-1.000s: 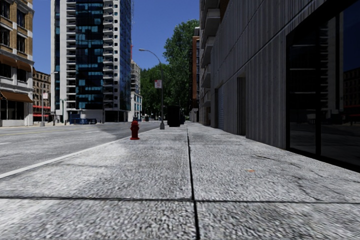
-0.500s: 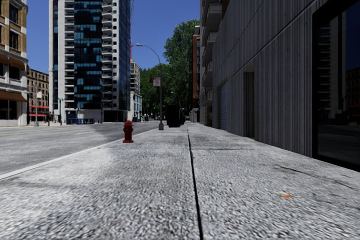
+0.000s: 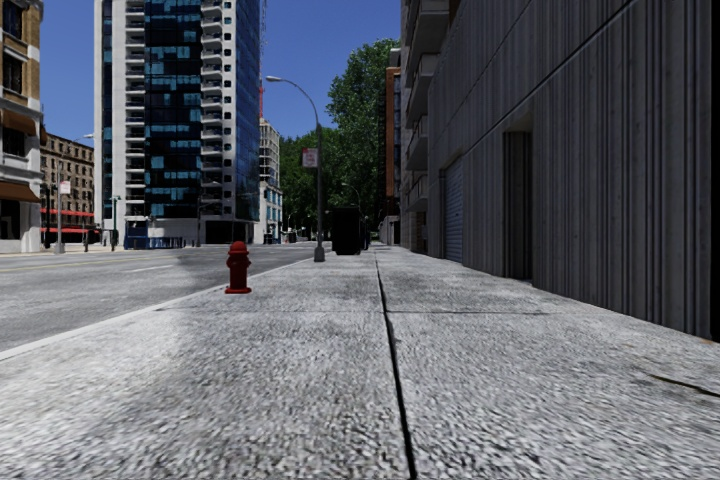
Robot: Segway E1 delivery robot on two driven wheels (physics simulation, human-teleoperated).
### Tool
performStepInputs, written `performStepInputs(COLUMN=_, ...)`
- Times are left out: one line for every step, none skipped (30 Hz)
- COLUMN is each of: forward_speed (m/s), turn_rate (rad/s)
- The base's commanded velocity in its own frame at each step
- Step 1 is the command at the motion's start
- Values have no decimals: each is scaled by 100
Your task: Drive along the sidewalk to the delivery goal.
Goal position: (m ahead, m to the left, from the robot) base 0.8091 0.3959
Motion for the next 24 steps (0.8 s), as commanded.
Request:
performStepInputs(forward_speed=199, turn_rate=0)
performStepInputs(forward_speed=199, turn_rate=0)
performStepInputs(forward_speed=187, turn_rate=0)
performStepInputs(forward_speed=170, turn_rate=0)
performStepInputs(forward_speed=170, turn_rate=0)
performStepInputs(forward_speed=156, turn_rate=0)
performStepInputs(forward_speed=151, turn_rate=0)
performStepInputs(forward_speed=149, turn_rate=0)
performStepInputs(forward_speed=149, turn_rate=0)
performStepInputs(forward_speed=147, turn_rate=0)
performStepInputs(forward_speed=141, turn_rate=0)
performStepInputs(forward_speed=138, turn_rate=0)
performStepInputs(forward_speed=138, turn_rate=0)
performStepInputs(forward_speed=137, turn_rate=0)
performStepInputs(forward_speed=137, turn_rate=0)
performStepInputs(forward_speed=137, turn_rate=0)
performStepInputs(forward_speed=137, turn_rate=0)
performStepInputs(forward_speed=137, turn_rate=0)
performStepInputs(forward_speed=135, turn_rate=0)
performStepInputs(forward_speed=0, turn_rate=0)
performStepInputs(forward_speed=0, turn_rate=0)
performStepInputs(forward_speed=0, turn_rate=0)
performStepInputs(forward_speed=0, turn_rate=0)
performStepInputs(forward_speed=0, turn_rate=0)
